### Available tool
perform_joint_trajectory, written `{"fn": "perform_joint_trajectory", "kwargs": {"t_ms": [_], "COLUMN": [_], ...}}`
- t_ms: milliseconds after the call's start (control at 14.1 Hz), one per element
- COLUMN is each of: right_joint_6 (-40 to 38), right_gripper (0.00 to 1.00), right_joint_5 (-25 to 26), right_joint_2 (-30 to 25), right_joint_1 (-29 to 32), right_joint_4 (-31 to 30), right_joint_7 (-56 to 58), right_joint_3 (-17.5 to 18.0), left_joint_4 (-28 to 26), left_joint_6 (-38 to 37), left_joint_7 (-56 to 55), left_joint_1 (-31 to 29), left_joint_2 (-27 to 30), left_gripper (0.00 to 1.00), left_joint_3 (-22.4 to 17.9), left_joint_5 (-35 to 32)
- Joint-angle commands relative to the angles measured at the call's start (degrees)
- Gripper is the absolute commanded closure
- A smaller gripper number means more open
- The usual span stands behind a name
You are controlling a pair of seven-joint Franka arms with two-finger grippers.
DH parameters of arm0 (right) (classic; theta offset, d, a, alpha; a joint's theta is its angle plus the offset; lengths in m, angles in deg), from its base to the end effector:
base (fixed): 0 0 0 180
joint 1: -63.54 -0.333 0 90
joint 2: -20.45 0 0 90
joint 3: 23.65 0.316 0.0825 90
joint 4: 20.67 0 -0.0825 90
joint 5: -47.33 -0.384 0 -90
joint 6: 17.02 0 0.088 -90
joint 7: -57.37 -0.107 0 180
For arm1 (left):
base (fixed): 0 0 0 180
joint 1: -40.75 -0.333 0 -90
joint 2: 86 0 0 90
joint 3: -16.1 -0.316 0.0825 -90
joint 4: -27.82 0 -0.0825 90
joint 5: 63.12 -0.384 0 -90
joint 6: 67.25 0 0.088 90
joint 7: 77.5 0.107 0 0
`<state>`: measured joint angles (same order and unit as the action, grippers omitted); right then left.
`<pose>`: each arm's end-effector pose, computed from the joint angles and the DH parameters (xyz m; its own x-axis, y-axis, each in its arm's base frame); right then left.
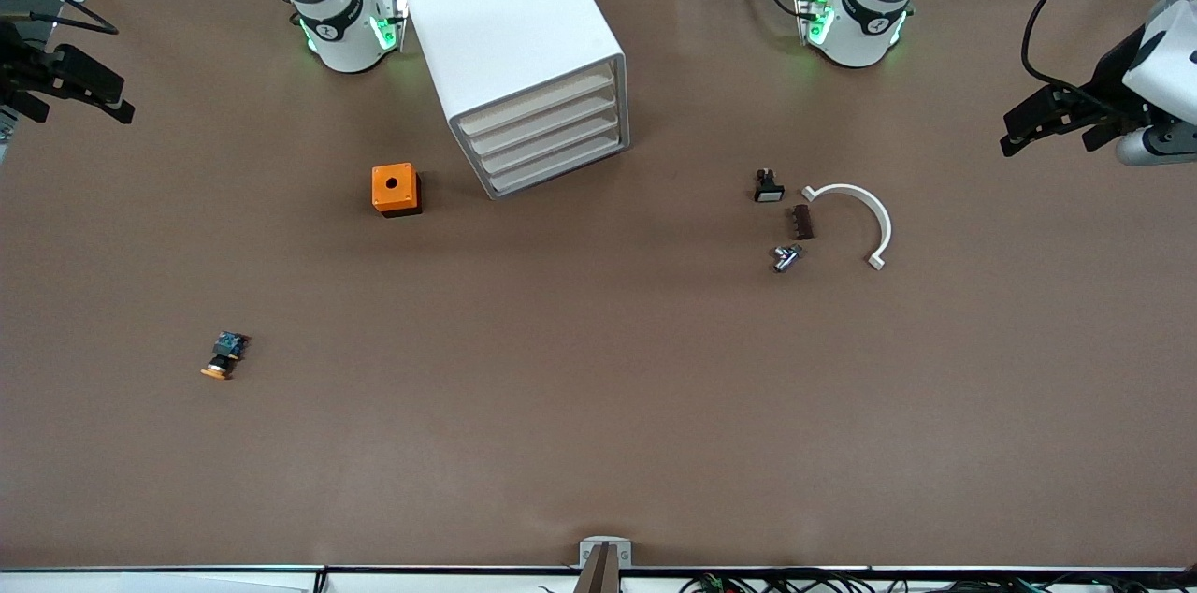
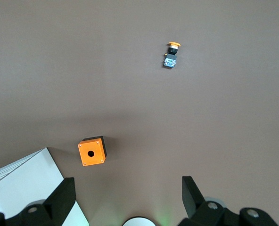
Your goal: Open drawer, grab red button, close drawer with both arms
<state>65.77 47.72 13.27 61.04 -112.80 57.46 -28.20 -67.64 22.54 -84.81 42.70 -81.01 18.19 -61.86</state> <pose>0.5012 -0.0217 0.6624 0.9987 -0.0340 -0.0381 -0.0342 -0.9994 -0.0032 0.5246 -0.0403 0.6263 0.9983 0.0571 -0.0142 0.0574 -0.9982 0.0171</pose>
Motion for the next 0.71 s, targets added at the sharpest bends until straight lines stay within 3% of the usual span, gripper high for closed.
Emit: {"fn": "perform_joint_trajectory", "kwargs": {"t_ms": [0, 426, 638], "right_joint_6": [0.0, -0.3, -0.4], "right_gripper": [0.0, 0.0, 0.0], "right_joint_5": [0.8, 0.3, 0.0], "right_joint_2": [-0.9, -0.8, -0.8], "right_joint_1": [-0.1, 0.9, 1.2], "right_joint_4": [-0.3, -0.3, -0.4], "right_joint_7": [0.3, 0.3, 0.3], "right_joint_3": [-0.4, -0.8, -0.8], "left_joint_4": [1.5, 1.6, 1.8], "left_joint_6": [-1.4, -1.3, -1.2], "left_joint_7": [1.2, 0.0, -0.1], "left_joint_1": [-0.4, -0.5, -0.2], "left_joint_2": [-0.7, -3.0, -8.5], "left_gripper": [0.0, 0.0, 0.0], "left_joint_3": [0.4, -0.2, -0.1], "left_joint_5": [-1.2, -0.5, -0.5]}}
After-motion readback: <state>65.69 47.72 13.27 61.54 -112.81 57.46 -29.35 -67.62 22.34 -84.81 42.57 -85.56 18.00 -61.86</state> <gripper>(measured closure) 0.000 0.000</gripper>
